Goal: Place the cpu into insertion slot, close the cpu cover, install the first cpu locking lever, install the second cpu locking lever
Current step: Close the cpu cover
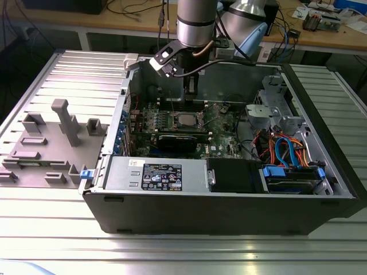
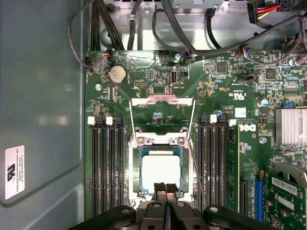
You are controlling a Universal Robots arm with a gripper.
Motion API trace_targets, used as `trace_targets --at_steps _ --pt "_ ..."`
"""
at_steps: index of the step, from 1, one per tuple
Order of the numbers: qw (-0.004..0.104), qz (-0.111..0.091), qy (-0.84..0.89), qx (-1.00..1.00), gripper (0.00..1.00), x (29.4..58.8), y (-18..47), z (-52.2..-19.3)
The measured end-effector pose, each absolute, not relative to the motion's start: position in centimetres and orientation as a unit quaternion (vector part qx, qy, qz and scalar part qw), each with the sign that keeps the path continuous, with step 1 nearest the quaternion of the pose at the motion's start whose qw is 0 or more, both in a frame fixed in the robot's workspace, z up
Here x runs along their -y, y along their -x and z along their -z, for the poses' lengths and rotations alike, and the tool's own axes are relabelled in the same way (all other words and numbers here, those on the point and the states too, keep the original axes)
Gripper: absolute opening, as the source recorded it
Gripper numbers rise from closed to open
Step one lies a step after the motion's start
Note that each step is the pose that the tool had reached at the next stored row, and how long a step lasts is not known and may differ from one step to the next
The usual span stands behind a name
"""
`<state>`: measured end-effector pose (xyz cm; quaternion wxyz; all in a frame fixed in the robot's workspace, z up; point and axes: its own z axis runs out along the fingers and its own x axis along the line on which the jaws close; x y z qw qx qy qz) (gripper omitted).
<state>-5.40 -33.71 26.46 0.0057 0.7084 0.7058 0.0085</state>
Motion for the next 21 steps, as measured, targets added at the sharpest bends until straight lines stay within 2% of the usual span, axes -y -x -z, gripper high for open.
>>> trace_targets --at_steps 21 --pt "0.006 -0.009 -0.708 -0.706 0.11 33.7 5.4 -27.9"
